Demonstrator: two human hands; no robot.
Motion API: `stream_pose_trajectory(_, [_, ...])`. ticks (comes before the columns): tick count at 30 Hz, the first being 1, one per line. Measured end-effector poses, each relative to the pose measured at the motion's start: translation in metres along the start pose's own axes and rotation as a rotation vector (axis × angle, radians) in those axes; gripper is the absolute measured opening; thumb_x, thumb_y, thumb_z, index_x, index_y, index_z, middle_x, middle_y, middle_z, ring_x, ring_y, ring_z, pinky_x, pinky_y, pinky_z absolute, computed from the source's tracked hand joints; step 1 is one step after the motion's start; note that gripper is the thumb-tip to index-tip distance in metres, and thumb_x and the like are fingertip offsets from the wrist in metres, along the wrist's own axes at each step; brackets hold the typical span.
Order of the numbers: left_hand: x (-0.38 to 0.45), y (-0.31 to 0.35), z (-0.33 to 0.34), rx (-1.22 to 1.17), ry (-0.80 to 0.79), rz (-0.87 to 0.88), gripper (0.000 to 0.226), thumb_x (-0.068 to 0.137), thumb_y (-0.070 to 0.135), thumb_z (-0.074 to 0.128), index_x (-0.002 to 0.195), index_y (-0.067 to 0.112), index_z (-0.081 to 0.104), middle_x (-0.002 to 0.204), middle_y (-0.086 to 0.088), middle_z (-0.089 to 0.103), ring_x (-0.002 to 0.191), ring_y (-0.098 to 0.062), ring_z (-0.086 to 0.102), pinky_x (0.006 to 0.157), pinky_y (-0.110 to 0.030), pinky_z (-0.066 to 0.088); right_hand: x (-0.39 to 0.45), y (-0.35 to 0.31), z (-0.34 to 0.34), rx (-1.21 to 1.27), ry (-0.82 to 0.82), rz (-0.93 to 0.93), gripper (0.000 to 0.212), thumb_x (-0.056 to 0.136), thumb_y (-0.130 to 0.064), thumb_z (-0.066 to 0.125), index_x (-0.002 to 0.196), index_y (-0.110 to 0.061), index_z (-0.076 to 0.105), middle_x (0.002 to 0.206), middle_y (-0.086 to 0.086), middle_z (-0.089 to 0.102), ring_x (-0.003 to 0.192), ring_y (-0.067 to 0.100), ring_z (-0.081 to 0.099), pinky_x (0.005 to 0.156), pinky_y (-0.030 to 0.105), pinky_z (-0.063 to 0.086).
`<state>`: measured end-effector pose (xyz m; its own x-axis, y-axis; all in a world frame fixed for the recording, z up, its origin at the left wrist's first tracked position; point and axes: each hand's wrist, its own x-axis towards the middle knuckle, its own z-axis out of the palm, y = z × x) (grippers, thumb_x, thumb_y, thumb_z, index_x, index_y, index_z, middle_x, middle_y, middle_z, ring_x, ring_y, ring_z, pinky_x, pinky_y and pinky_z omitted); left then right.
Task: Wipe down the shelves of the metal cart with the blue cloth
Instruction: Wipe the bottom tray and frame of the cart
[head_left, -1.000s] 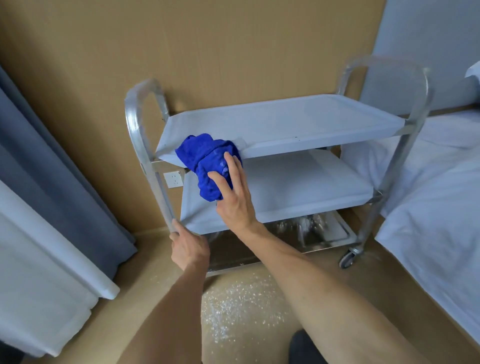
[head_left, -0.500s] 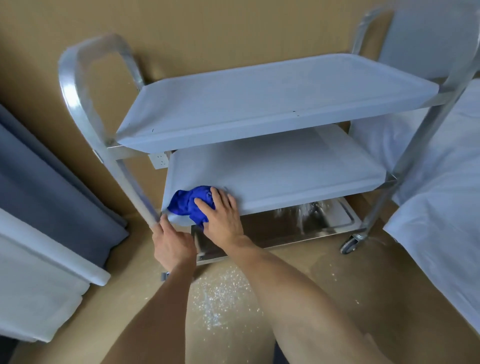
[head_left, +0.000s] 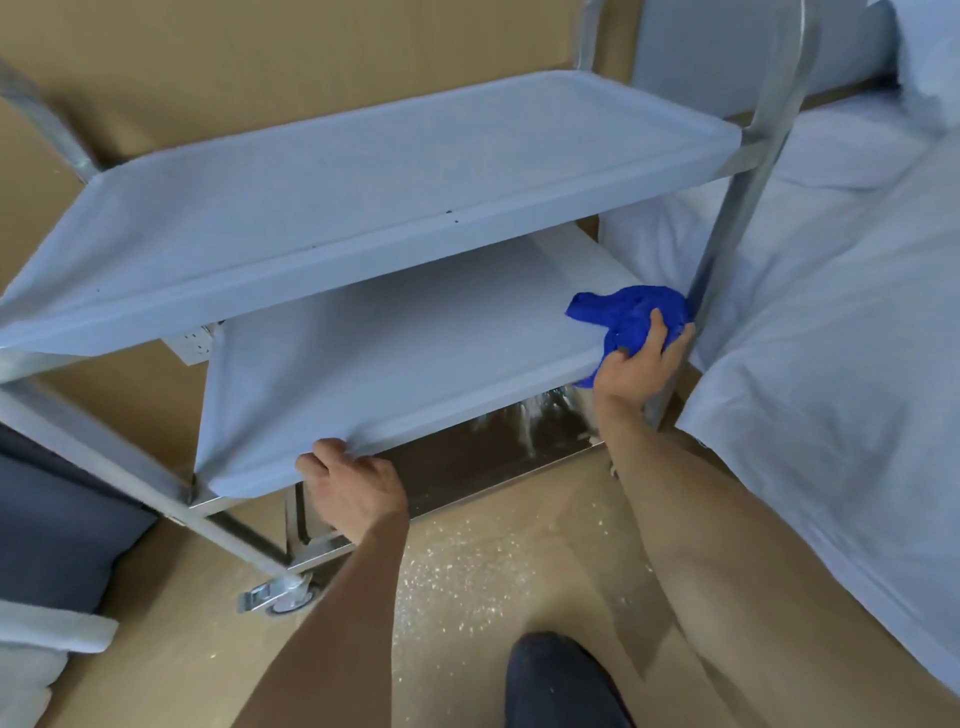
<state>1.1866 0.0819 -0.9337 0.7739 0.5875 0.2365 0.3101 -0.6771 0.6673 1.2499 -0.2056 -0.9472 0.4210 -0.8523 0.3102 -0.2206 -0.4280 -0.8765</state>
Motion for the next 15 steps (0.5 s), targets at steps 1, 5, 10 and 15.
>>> stream_pose_trajectory(1, [0.001, -0.001, 0.001, 0.0, 0.015, 0.006, 0.026, 0.074, -0.001, 0.053, 0.099, 0.005, 0.05, 0.102, -0.018, 0.045, 0.071, -0.037, 0.052, 0.063, -0.039, 0.04, -0.009, -0.003, 0.003, -0.005, 0.039, 0.002, 0.062, 0.083, 0.002, 0.063, 0.142, -0.012, 0.05, 0.159, 0.023, 0.02, 0.144, 0.039, 0.028, 0.114, 0.043, 0.037])
stream_pose_trajectory(5, [-0.002, -0.016, 0.004, 0.016, 0.047, 0.133, 0.029, 0.07, -0.004, 0.055, 0.097, 0.003, 0.054, 0.1, -0.018, 0.046, 0.072, -0.037, 0.051, 0.067, -0.044, 0.043, -0.085, 0.007, 0.008, 0.078, -0.084, 0.134, 0.067, 0.086, 0.006, 0.058, 0.147, -0.011, 0.036, 0.157, 0.018, 0.025, 0.131, 0.036, 0.044, 0.1, 0.036, 0.045])
stream_pose_trajectory(10, [-0.034, -0.062, 0.014, 0.14, -0.145, 0.354, 0.037, 0.071, -0.003, 0.06, 0.106, 0.008, 0.057, 0.111, -0.013, 0.05, 0.085, -0.033, 0.054, 0.075, -0.043, 0.05, -0.141, 0.074, 0.015, 0.01, -0.282, 0.416, 0.041, 0.088, 0.001, 0.051, 0.127, -0.006, 0.055, 0.117, 0.021, 0.062, 0.106, 0.042, 0.06, 0.087, 0.047, 0.047])
stream_pose_trajectory(15, [-0.062, -0.123, 0.025, 0.358, -0.387, 0.136, 0.042, 0.081, 0.007, 0.058, 0.122, 0.015, 0.05, 0.12, -0.008, 0.049, 0.105, -0.028, 0.053, 0.092, -0.042, 0.049, -0.154, 0.112, 0.018, -0.026, -0.27, 0.429, 0.045, 0.088, -0.009, 0.05, 0.133, -0.015, 0.051, 0.117, 0.018, 0.064, 0.108, 0.039, 0.06, 0.096, 0.05, 0.047])
